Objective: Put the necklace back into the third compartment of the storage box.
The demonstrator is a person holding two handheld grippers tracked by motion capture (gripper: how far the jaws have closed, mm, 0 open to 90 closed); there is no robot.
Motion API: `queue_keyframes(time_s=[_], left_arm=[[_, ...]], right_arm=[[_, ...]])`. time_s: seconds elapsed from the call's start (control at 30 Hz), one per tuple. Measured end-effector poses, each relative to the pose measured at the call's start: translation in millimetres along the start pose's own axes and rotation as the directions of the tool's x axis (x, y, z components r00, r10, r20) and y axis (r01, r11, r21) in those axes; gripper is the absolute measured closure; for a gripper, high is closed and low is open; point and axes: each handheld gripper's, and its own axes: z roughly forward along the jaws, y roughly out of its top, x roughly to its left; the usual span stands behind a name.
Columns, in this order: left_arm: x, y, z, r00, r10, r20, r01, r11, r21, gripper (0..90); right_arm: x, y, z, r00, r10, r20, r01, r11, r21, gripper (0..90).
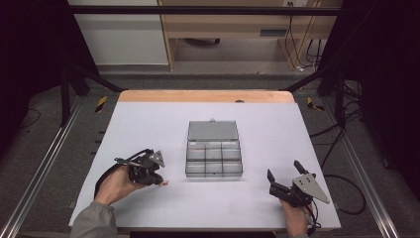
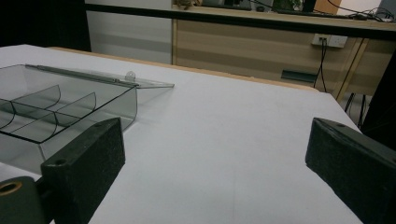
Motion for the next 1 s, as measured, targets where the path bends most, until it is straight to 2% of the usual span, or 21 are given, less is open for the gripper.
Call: queue_keyframes(time_s=[0.1,0.23,0.43,0.7,0.77,0.83,0.97,1.0], left_arm=[[-0.2,0.8,2.4,1.0000,0.001,-0.003,-0.001,0.9999,0.017,84.2],[0.6,3.9,10.0,1.0000,0.009,0.002,-0.009,0.9975,0.070,84.1],[0.6,8.1,12.7,1.0000,0.006,0.000,-0.006,0.9964,0.084,83.9],[-3.7,22.3,15.7,0.9993,0.032,-0.016,-0.030,0.9917,0.125,83.0],[-3.2,24.3,17.7,0.9995,0.030,-0.013,-0.028,0.9905,0.135,81.7],[-2.3,24.3,18.2,0.9997,0.015,-0.018,-0.012,0.9897,0.143,73.3],[-2.2,24.4,18.4,0.9996,0.022,-0.018,-0.019,0.9865,0.163,72.2],[-2.5,26.6,19.0,0.9995,0.025,-0.020,-0.021,0.9838,0.178,71.0]], right_arm=[[0.0,0.1,-0.1,1.0000,-0.001,0.000,0.001,1.000,0.002,5.2],[0.0,0.1,-0.1,1.0000,-0.002,0.000,0.002,1.000,0.002,5.2],[0.0,0.1,-0.1,1.0000,-0.002,-0.001,0.002,1.000,0.002,5.3],[-0.1,0.1,0.0,1.0000,-0.002,-0.002,0.002,1.000,0.003,5.2],[-0.1,0.1,0.0,1.0000,-0.002,-0.003,0.002,1.000,0.003,5.2],[-0.1,0.1,0.2,1.0000,-0.001,-0.002,0.001,1.000,0.002,5.3],[-0.1,0.1,0.1,1.0000,0.000,-0.003,0.000,1.000,0.004,5.2],[-0.1,0.2,0.2,1.0000,-0.001,-0.003,0.001,1.000,0.004,5.2]])
